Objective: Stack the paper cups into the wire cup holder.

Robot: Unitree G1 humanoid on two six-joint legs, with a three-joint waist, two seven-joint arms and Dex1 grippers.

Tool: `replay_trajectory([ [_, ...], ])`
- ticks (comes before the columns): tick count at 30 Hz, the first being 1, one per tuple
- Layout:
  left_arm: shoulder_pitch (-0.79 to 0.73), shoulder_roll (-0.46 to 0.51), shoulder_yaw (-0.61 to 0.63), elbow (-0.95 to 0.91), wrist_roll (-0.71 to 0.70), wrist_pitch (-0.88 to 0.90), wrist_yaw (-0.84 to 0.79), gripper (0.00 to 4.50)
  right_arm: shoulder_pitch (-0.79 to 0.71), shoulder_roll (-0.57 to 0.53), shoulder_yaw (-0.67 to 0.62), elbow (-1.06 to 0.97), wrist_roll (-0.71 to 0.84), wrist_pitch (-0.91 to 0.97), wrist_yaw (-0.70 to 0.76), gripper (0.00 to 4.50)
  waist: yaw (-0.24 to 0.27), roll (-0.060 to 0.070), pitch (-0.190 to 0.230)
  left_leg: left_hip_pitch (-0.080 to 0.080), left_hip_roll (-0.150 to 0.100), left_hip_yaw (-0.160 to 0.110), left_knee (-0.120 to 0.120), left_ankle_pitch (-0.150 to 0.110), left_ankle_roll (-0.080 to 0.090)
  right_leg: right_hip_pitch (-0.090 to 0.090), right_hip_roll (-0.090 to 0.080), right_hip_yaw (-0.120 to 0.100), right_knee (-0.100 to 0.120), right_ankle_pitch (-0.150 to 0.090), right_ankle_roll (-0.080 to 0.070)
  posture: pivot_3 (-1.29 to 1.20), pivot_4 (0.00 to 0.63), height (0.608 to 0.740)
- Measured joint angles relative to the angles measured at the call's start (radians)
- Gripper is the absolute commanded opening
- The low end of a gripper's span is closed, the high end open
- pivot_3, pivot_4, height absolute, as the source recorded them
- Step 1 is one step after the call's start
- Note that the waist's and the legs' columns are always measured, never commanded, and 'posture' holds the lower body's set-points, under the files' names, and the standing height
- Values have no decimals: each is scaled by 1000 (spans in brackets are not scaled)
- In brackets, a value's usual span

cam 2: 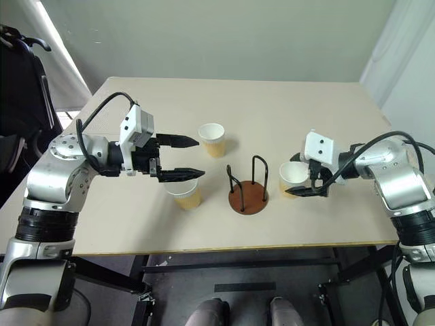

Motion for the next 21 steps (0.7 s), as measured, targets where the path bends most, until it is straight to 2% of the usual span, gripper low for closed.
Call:
replay_trajectory([
  [8, -3, 26, 0, 1, -24, 4, -57, 4500, -33, 23, 87, 123, -140, -172, 21, 4453, -3, 0, 0, 0, 0, 0, 0, 0, 0, 0, 0, 0, 0, 0, 0, 0, 150, 740],
  [9, -5, 32, 0, 1, -24, 3, -63, 4500, -39, 28, 93, 138, -152, -188, 27, 4288, -3, 0, 0, 0, 0, 0, 0, 0, 0, 0, 0, 0, 0, 0, 0, 0, 150, 740],
  [11, -6, 37, 0, 1, -24, 1, -69, 4500, -50, 35, 103, 162, -170, -211, 43, 3834, -1, 0, 0, 0, 0, 0, 0, 0, 0, 0, 0, 0, 0, 0, 0, 0, 150, 740],
  [13, -6, 42, 0, 3, -23, -3, -80, 4500, -56, 40, 108, 179, -181, -227, 59, 3154, -1, 0, 0, 0, 0, 0, 0, 0, 0, 0, 0, 0, -1, 0, 0, 0, 150, 740],
  [21, -16, 56, -2, 26, -5, -21, -101, 4500, -100, 52, 111, 214, -189, -231, 139, 205, -2, 0, 0, 0, 0, 0, -1, 0, 0, 0, 0, 0, -1, -1, -1, 0, 150, 740],
])
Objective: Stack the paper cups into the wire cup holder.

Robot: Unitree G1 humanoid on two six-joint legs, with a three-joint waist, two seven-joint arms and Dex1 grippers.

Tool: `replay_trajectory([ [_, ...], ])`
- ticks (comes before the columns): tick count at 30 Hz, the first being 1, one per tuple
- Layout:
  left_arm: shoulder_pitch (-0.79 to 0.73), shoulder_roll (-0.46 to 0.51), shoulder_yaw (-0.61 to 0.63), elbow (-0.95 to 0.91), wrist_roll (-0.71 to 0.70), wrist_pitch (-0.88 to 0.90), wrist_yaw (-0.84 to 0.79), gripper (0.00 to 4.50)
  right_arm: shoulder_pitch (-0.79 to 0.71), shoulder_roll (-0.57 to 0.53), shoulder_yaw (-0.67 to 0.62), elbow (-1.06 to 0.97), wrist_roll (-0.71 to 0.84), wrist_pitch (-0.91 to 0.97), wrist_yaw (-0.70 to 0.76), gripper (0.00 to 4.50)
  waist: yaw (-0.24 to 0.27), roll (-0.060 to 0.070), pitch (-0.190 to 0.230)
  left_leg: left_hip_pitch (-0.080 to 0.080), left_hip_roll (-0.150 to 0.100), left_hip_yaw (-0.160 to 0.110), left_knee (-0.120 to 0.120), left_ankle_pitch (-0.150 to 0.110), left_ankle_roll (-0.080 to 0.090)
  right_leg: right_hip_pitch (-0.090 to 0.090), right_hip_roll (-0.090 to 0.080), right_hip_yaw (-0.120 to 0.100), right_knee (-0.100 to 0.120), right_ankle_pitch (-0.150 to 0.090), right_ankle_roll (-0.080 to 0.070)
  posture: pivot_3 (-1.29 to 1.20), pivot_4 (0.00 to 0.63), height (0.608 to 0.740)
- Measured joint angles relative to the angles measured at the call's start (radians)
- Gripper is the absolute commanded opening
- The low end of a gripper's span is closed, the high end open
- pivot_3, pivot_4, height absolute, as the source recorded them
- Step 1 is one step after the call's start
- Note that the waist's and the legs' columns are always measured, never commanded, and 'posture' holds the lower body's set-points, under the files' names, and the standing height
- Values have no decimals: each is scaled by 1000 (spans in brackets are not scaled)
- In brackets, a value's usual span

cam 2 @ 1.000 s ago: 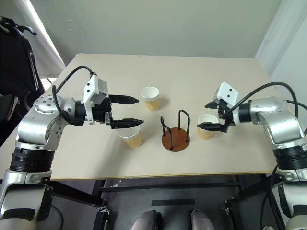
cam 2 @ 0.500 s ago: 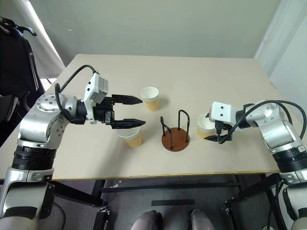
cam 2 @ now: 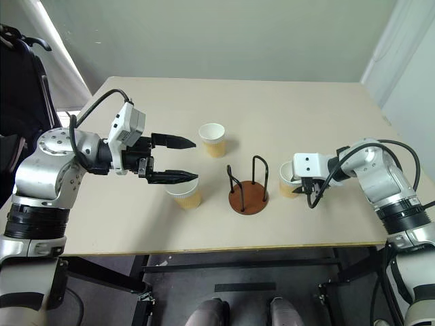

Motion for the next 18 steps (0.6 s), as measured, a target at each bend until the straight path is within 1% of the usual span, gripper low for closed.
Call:
replay_trajectory([
  [1, -1, 3, 0, 4, 2, -3, -3, 4500, 0, 0, 0, -4, 6, 10, 15, 45, 0, 0, 0, 0, 0, 0, 0, 0, 0, 0, 0, 0, 0, -1, -1, 0, 150, 740],
  [5, -3, 11, -2, 13, 6, -11, -19, 4500, 10, -10, -5, -45, 37, 49, 58, 45, 1, 0, 0, 0, 0, 0, 0, 0, 0, 0, 0, 0, 0, -3, -6, 0, 150, 740],
  [14, -18, 14, -3, 46, 25, -28, -32, 4500, 36, -37, -43, -123, 92, 128, 78, 45, 0, 0, 0, 0, 0, 0, 0, 0, 0, 0, 0, 0, 0, -4, -6, 0, 150, 740],
  [16, -20, 15, -3, 51, 27, -30, -37, 4500, -6, -37, -58, -118, 105, 146, 75, 45, -2, 0, 0, 0, 0, 1, 0, 0, 0, -1, 0, 1, 0, -4, -6, 0, 150, 740],
  [18, -24, 15, -3, 53, 28, -35, -42, 4500, -82, -41, -91, -114, 114, 155, 61, 45, -3, 0, 0, 0, 0, 1, -1, 0, 0, -1, 0, 1, 0, -4, -7, 0, 150, 740],
])
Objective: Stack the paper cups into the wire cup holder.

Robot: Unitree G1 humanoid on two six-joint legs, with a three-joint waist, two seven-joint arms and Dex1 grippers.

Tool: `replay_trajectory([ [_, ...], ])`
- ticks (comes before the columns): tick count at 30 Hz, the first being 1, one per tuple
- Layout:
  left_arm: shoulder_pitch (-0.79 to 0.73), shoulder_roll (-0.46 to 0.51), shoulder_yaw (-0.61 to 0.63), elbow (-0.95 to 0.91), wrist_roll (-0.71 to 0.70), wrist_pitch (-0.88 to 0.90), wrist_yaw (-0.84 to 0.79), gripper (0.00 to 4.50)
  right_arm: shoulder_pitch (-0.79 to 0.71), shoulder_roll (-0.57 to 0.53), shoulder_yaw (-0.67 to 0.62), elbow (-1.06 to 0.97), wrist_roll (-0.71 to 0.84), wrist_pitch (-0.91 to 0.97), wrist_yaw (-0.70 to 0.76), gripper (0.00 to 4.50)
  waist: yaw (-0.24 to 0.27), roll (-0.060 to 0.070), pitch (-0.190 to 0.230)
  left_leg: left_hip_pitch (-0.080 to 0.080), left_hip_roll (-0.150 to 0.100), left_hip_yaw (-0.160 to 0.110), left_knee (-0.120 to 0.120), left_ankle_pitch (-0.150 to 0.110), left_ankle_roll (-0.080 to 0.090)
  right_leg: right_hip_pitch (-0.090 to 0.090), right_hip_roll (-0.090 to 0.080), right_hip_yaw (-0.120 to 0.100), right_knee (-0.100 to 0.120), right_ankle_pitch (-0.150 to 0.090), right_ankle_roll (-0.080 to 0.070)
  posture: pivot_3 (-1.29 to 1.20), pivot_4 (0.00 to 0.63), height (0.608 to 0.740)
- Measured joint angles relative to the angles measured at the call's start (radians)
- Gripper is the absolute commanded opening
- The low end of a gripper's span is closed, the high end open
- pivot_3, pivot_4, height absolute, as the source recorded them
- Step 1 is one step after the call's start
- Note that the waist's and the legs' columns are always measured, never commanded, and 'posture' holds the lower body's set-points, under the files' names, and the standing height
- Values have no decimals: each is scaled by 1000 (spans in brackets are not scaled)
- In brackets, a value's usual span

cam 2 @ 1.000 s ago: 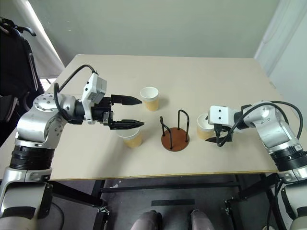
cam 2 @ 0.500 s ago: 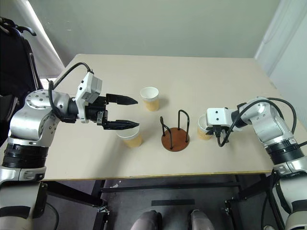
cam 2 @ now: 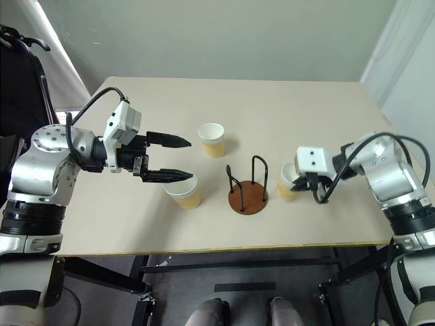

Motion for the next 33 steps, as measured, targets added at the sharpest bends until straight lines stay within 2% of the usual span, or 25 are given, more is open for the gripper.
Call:
replay_trajectory([
  [4, -20, -3, -2, 19, 8, -11, -3, 4500, -116, 6, -68, -25, 32, 30, -27, 45, 1, -1, -1, 0, 1, -1, -1, 0, 0, 0, 0, -1, 0, -2, -3, 0, 150, 740],
  [8, -24, -8, -4, 28, 15, -16, -6, 4500, -119, 35, -69, -64, 60, 72, -29, 45, 1, -1, 0, 0, 0, 0, -1, 0, 0, 0, 0, -1, 0, -1, -2, 0, 150, 740],
  [14, -29, -14, -10, 34, 16, -18, -10, 4500, -119, 72, -69, -243, 156, 193, -28, 45, 0, -1, 0, 0, 1, -1, -2, 0, 0, -1, 1, -1, 0, -2, -3, 0, 150, 740],
  [19, -30, -14, -16, 38, 17, -21, -10, 4500, -123, 97, -62, -273, 183, 232, -39, 45, 1, -1, 0, 0, 0, -1, 0, 0, 0, 0, 1, -1, 0, -2, -3, 0, 150, 740],
  [33, -37, -17, -21, 41, 19, -24, -5, 4500, -92, 94, 36, -231, 108, 108, -43, 45, 1, -1, 0, 0, 0, -1, 0, 0, 0, 0, 1, -1, 1, -1, -2, 0, 150, 740],
])
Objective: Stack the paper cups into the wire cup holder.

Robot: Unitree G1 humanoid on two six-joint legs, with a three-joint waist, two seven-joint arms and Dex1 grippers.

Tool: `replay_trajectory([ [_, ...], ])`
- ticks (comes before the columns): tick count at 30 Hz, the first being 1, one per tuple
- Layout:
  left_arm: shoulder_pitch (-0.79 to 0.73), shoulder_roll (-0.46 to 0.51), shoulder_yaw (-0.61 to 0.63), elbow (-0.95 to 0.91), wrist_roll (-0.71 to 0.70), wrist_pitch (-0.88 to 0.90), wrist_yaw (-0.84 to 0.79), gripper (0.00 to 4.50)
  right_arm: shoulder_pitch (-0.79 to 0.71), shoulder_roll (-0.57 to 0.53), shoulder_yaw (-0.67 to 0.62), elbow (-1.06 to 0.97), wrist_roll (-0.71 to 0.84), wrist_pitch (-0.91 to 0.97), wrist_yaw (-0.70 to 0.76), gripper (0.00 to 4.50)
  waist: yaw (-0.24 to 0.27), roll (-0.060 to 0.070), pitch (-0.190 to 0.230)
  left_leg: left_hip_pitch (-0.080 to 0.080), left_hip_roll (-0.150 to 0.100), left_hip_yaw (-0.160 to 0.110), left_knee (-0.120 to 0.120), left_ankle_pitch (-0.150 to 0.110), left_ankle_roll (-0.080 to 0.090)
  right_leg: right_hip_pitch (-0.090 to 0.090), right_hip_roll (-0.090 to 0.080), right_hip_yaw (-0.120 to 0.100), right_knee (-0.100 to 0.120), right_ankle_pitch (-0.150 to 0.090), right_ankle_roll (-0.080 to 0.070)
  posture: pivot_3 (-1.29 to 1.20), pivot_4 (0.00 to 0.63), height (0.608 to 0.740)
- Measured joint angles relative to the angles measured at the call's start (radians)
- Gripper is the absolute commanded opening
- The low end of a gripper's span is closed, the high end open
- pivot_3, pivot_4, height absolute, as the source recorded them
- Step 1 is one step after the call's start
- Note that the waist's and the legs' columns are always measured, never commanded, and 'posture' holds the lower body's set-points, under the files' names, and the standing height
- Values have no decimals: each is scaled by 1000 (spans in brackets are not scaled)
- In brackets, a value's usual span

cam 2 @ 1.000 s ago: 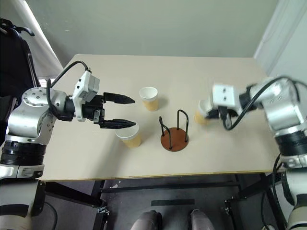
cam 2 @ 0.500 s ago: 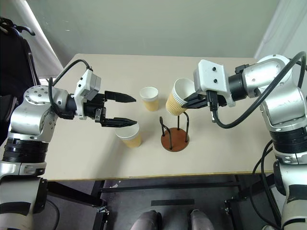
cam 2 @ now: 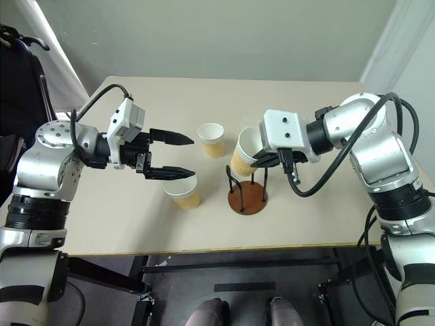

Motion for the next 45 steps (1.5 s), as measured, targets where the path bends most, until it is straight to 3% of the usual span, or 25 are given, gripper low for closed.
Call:
replay_trajectory([
  [9, 0, 0, 0, 0, 0, 0, 5, 4500, 27, -23, 22, 24, -45, -77, 26, 45, 0, 0, 0, 0, 0, 0, 0, 0, 0, 0, 0, 0, 0, 0, 0, 0, 150, 740],
  [10, 0, 0, 0, 0, 0, 0, 6, 4500, 27, -23, 22, 24, -45, -78, 28, 202, 0, 0, 0, 0, 0, 0, 0, 0, 0, 0, 0, 0, 0, 0, 0, 0, 150, 740],
  [12, 0, 1, 0, 0, 0, 0, 6, 4500, 27, -17, 21, 23, -35, -61, 28, 590, -1, 0, 0, 0, 0, 0, 0, 0, 0, 0, 0, 0, 0, 0, 0, 0, 150, 740],
  [21, 1, 7, 0, 0, 3, 0, 8, 4500, 17, 40, -1, 22, 27, 30, -9, 3583, 0, 0, 0, 0, 0, 0, 0, 0, 0, 0, 0, 0, 0, 0, 0, 0, 150, 740],
  [27, -39, -32, 0, 71, 64, -67, 112, 4500, -61, 140, -97, 79, 96, 154, -132, 3583, 0, 0, 0, 0, 0, 0, 0, 0, 0, -1, 0, 0, 1, 0, 0, 0, 150, 740],
  [30, -138, -45, -34, 253, 241, -255, 303, 4500, -90, 171, -160, 86, 158, 240, -184, 3583, 3, 0, 0, 0, 0, 0, 1, 0, 0, 0, 0, 0, 1, 0, 0, 0, 150, 740],
  [36, -251, -51, -95, 555, 464, -560, 512, 4500, -81, 177, -209, 37, 245, 335, -241, 3583, 3, 0, 0, -2, -1, 0, -1, 1, 0, -3, 0, 0, -1, 1, 3, 0, 150, 740],
  [45, -342, -147, -165, 797, 619, -752, 679, 4500, -55, 169, -226, -8, 305, 370, -301, 3583, 5, 0, 0, -9, -1, -1, 1, 1, -1, -9, 0, 0, -1, 4, 9, 0, 150, 740],
])
